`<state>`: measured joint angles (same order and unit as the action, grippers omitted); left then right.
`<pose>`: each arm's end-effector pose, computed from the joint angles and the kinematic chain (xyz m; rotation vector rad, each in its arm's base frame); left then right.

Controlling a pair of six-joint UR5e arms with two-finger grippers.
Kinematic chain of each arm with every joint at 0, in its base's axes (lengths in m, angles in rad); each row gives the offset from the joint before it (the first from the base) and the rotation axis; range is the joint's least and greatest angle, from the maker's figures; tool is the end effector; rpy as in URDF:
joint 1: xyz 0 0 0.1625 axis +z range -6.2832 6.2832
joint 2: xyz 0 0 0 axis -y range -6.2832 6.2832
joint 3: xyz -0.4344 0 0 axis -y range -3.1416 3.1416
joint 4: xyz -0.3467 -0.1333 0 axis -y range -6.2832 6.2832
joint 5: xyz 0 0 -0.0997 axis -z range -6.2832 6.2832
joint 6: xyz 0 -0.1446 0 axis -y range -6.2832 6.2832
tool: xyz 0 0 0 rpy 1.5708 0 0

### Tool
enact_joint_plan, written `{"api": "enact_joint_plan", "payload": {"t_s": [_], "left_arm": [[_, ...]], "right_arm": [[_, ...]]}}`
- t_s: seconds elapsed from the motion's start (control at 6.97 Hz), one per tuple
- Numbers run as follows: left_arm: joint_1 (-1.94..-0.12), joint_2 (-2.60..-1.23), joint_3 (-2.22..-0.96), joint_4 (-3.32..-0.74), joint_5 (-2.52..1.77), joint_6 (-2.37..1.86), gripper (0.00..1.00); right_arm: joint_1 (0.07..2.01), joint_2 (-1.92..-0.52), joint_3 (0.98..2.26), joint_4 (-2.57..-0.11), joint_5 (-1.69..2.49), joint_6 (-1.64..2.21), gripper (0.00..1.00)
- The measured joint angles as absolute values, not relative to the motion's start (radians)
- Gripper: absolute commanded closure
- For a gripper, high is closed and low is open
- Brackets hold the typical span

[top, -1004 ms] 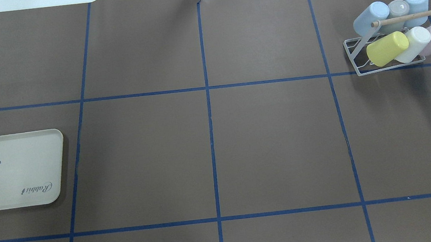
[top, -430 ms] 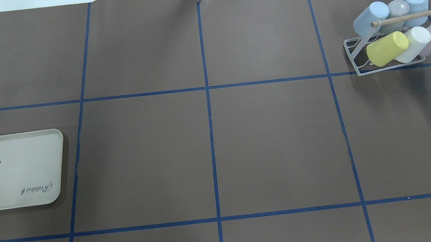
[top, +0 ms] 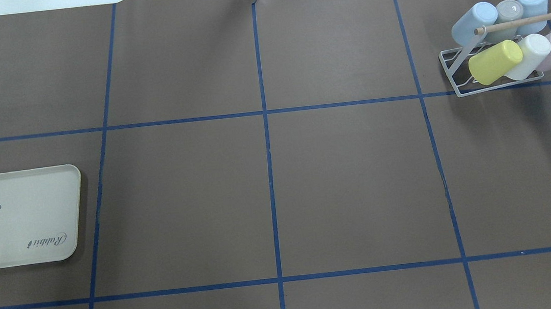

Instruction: Transfer IKEA cup to right arm and place on rack

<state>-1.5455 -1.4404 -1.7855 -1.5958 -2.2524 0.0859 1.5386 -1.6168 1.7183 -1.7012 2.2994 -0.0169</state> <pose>-0.0321 -0.4013 0.6648 0.1257 0.6780 0.1440 0.0234 -0.4225 0.6720 -0.0332 -0.7284 -0.0364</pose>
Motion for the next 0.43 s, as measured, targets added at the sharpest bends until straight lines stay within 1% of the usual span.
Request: {"api": "enact_joint_plan", "payload": {"t_s": [0.43], "left_arm": [[-1.566, -1.358, -1.777, -1.596, -2.253, 0.083, 0.0]], "right_arm": [[1.539, -1.617, 1.716, -1.701, 2.299, -0.018, 0.0]]}}
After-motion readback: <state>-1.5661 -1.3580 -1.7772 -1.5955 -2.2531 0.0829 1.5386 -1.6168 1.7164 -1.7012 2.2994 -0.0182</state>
